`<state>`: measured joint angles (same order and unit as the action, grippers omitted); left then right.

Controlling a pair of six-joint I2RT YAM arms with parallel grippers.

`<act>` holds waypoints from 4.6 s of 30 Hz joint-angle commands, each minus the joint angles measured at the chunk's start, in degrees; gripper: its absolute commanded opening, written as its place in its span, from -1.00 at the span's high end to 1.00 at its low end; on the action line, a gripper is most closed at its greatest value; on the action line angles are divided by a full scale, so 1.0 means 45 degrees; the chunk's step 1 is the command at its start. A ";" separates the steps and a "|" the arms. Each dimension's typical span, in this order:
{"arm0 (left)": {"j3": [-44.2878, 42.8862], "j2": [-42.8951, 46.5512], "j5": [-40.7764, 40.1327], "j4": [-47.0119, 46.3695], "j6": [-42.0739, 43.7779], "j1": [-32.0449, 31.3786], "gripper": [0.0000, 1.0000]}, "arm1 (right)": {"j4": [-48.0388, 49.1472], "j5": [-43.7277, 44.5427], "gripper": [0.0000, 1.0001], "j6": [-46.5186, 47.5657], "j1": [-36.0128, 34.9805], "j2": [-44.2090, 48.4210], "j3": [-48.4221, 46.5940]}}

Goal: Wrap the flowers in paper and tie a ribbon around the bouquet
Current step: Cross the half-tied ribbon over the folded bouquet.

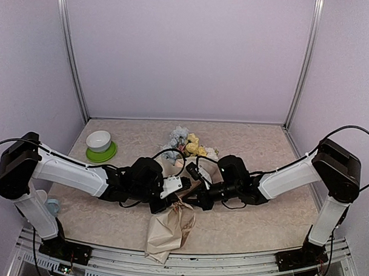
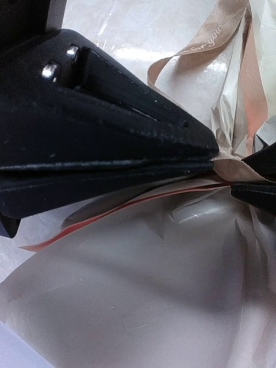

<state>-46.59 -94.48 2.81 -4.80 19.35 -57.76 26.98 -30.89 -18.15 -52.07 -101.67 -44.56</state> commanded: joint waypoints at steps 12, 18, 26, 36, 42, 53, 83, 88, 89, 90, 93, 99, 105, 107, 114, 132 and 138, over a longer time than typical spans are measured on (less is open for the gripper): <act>0.0163 -0.0001 -0.2132 -0.1201 -0.0256 -0.0368 0.31 | 0.0484 -0.0672 1.00 -0.0657 -0.0174 0.1007 0.0150; 0.0196 -0.0087 -0.2502 -0.1748 -0.0580 -0.0451 0.26 | 0.0387 -0.0944 1.00 -0.0676 -0.0209 0.0931 0.0137; 0.0447 -0.0110 -0.3095 -0.2333 -0.0729 -0.0578 0.61 | 0.0428 -0.1208 1.00 -0.0905 -0.0368 0.0753 0.0328; 0.1295 0.0100 -0.3135 -0.3915 -0.1035 -0.0725 1.00 | -0.0684 -0.0903 1.00 -0.0852 -0.0576 -0.0041 -0.0071; 0.2363 0.0559 -0.3081 -0.5360 -0.0911 -0.0903 1.00 | -0.0598 -0.1929 0.78 -0.0868 -0.0336 0.0883 0.0384; 0.3627 0.0878 -0.4410 -0.7700 -0.0113 -0.1529 1.00 | -0.3081 -0.3902 0.42 0.0478 0.1122 0.2551 -0.0230; 0.3963 0.0991 -0.3826 -0.7712 -0.0258 -0.1301 1.00 | -0.4723 -0.1522 0.38 -0.0601 0.0329 -0.1796 -0.3855; 0.3947 0.0988 -0.3655 -0.7628 -0.0272 -0.1211 1.00 | -0.4443 -0.1752 0.35 -0.0679 0.0233 -0.1952 -0.3961; 0.3944 0.0994 -0.3625 -0.7609 -0.0277 -0.1189 1.00 | -0.4393 -0.1748 0.36 -0.0694 0.0228 -0.1957 -0.3978; 0.3941 0.0995 -0.3592 -0.7601 -0.0277 -0.1174 1.00 | -0.4372 -0.1748 0.39 -0.0703 0.0222 -0.1973 -0.3992; 0.3910 0.0992 -0.3506 -0.7460 -0.0266 -0.1140 1.00 | -0.4177 -0.1767 0.68 -0.0779 0.0212 -0.1905 -0.3910; 0.3725 0.1053 -0.3450 -0.6892 -0.0381 -0.1018 1.00 | -0.3743 -0.1958 1.00 -0.1039 0.0240 -0.1770 -0.3695; 0.3690 0.1282 -0.3213 -0.6416 -0.0476 -0.0897 1.00 | -0.2839 -0.2422 1.00 -0.1535 0.0349 -0.1478 -0.3160; 0.3663 0.1290 -0.3178 -0.6467 -0.0473 -0.0868 1.00 | -0.2443 -0.2831 0.79 -0.1638 0.0401 -0.1362 -0.3003; 0.3537 0.1093 -0.3046 -0.6472 -0.0524 -0.0837 1.00 | -0.2017 -0.3245 0.37 -0.1728 0.0411 -0.1391 -0.2934; 0.2534 0.1600 -0.2185 -0.3762 -0.1212 -0.0675 0.44 | -0.2537 -0.1835 1.00 -0.2413 0.0386 -0.1675 -0.2961; 0.1167 0.1703 -0.0484 -0.0164 -0.1746 -0.0603 0.08 | -0.2061 -0.1530 1.00 -0.2848 0.0404 -0.1682 -0.2660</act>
<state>-36.99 -88.88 -6.09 -17.10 13.80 -60.51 16.05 -39.81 -29.43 -50.35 -109.93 -57.63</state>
